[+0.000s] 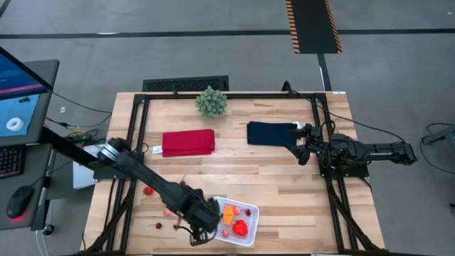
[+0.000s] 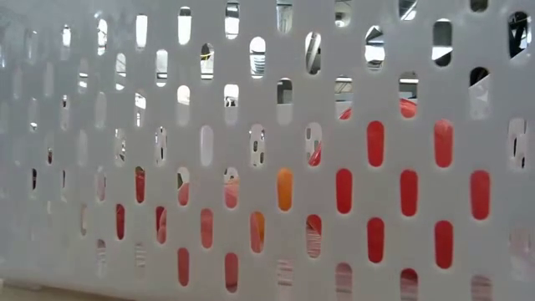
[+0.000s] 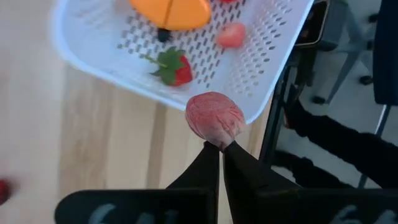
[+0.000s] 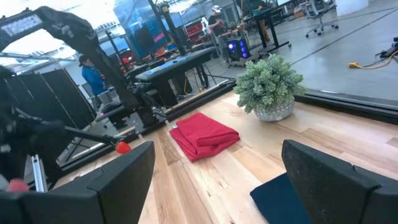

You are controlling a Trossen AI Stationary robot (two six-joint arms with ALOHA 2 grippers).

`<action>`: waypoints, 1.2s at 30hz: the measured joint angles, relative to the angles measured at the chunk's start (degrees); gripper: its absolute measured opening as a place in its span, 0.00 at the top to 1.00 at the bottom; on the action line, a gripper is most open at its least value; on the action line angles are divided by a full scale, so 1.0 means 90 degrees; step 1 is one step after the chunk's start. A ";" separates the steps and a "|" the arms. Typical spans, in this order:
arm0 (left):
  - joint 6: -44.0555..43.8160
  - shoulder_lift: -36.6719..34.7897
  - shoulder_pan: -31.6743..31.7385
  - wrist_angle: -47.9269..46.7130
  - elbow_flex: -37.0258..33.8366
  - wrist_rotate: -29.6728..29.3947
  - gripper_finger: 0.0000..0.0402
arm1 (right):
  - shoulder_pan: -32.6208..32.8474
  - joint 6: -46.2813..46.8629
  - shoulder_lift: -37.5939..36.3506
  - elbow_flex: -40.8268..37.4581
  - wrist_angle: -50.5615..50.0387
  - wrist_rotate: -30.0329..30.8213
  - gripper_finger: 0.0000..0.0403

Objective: Pick and placing Produce into tupperware
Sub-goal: Put the right peach into the white bin, then put the top cherry into the white bin

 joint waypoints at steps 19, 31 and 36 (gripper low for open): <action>0.0399 0.1318 0.0120 -0.1468 0.1950 -0.0218 0.60 | -0.0002 0.0001 -0.0001 0.0000 0.0000 -0.0012 0.07; -0.1962 0.1013 0.0508 -0.3387 0.1932 -0.0190 0.52 | -0.0002 0.0000 -0.0002 0.0000 -0.0001 -0.0012 0.07; -0.2629 0.0995 0.0554 -0.3555 0.1903 -0.0013 0.45 | -0.0002 0.0001 -0.0003 0.0000 0.0000 -0.0012 0.07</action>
